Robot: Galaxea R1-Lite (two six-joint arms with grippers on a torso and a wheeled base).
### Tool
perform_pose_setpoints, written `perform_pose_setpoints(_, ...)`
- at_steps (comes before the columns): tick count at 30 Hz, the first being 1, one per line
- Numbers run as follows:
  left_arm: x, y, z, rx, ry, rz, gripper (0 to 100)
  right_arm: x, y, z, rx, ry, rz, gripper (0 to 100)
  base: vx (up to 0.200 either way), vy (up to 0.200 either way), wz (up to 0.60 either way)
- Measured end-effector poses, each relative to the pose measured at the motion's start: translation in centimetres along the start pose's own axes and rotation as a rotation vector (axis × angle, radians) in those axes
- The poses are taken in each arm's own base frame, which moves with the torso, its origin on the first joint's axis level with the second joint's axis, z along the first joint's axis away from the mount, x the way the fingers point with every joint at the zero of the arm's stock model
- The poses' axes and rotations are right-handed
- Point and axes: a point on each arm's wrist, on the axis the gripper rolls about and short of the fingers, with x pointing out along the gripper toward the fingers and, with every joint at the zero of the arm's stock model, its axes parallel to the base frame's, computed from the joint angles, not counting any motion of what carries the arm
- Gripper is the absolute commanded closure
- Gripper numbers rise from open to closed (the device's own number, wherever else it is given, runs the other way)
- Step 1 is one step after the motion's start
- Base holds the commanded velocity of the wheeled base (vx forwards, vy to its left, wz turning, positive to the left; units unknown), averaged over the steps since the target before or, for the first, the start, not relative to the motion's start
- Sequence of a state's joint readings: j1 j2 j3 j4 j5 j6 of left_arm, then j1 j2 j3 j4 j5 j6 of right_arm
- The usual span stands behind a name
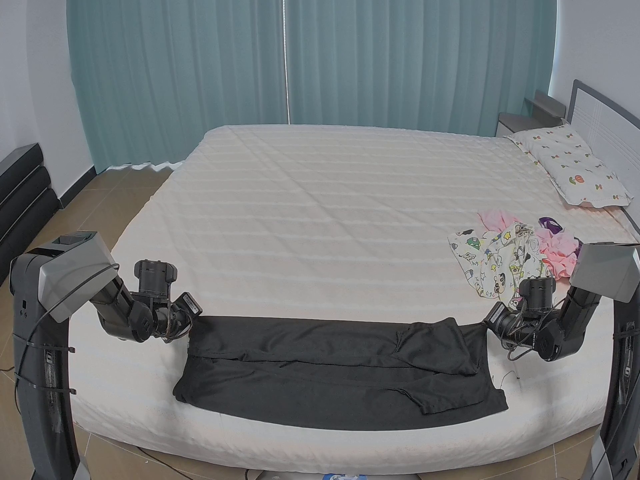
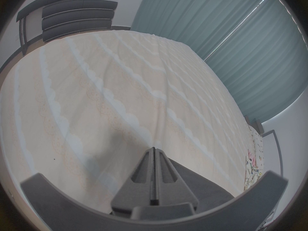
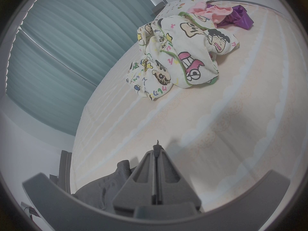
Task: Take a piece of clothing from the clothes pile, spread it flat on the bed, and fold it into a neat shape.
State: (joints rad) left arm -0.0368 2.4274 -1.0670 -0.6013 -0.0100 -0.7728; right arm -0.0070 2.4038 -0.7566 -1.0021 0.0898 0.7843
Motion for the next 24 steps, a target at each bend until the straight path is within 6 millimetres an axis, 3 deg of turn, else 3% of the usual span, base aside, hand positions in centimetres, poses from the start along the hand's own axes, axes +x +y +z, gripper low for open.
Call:
perform_pose_setpoints(8, 0.0, 0.1, -0.2, 0.004, 0.004, 0.004, 0, 0.0, 0.1, 0.0, 0.003, -0.004, 0.006, 0, 0.0, 0.0, 0.0)
perform_pose_setpoints(15, -0.1, 0.0, 0.0, -0.002, 0.002, -0.001, 0, -2.2, 1.2, 0.7, 0.055, 0.015, 0.069, 0, 0.0, 0.0, 0.0)
perform_pose_setpoints(19, -0.2, 0.0, 0.3, -0.009, -0.001, -0.009, 0, -3.4, 2.4, -0.9, 0.019, 0.095, 0.125, 0, 0.0, 0.0, 0.0)
perform_pose_setpoints(24, -0.4, -0.1, 0.5, -0.011, -0.007, -0.016, 0, -3.5, 3.1, -2.6, -0.068, 0.145, 0.14, 0, 0.0, 0.0, 0.0)
